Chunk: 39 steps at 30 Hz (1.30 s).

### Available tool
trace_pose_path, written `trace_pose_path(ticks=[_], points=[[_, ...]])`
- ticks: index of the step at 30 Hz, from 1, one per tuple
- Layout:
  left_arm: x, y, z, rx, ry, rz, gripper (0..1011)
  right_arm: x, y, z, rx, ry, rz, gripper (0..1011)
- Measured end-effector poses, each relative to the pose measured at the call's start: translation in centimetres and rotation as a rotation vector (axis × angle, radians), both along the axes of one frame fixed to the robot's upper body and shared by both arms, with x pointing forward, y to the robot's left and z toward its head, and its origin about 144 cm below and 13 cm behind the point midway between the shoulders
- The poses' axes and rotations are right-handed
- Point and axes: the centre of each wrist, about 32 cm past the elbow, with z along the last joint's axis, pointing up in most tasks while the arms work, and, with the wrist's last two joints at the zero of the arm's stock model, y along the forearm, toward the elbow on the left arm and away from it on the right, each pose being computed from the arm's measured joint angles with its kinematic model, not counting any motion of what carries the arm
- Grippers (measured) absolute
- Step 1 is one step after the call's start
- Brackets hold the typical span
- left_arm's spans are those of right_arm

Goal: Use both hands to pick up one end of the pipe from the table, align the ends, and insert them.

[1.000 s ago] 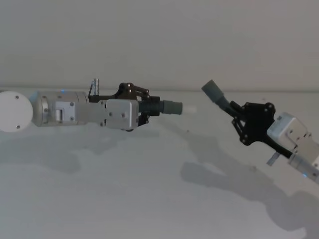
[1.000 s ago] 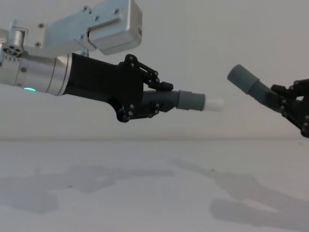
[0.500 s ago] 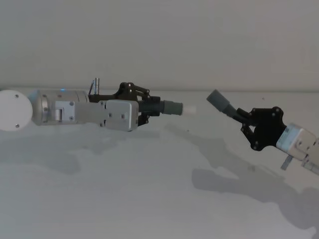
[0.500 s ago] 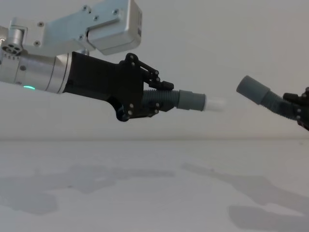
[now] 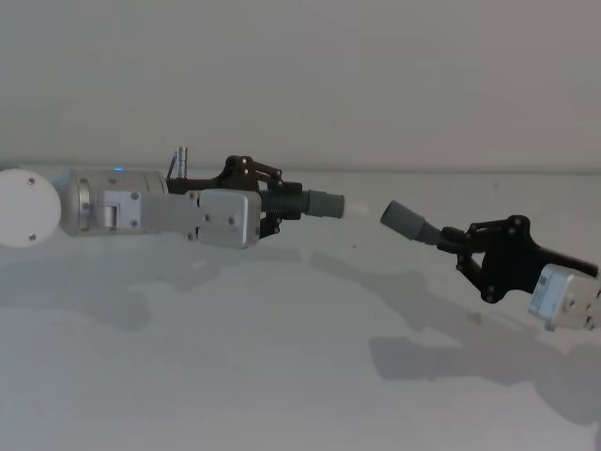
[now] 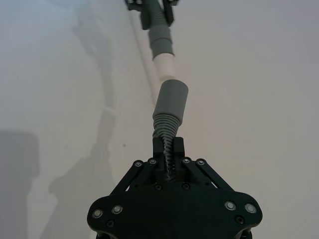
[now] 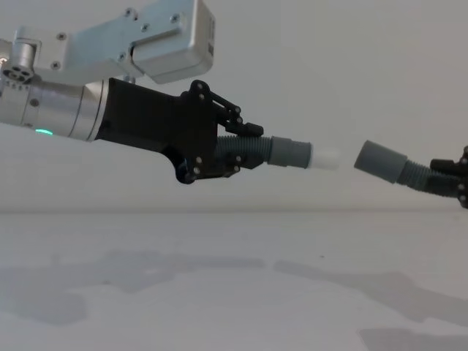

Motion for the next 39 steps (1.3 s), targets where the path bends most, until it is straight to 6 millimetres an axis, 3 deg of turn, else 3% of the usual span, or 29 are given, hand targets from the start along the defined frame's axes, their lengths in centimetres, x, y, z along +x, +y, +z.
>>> trace_pose_path(ticks=[39], points=[[0.0, 0.0, 0.1, 0.001, -0.002, -0.001, 304, 1.2, 1.5, 2.5, -0.142, -0.028, 0.025, 86]])
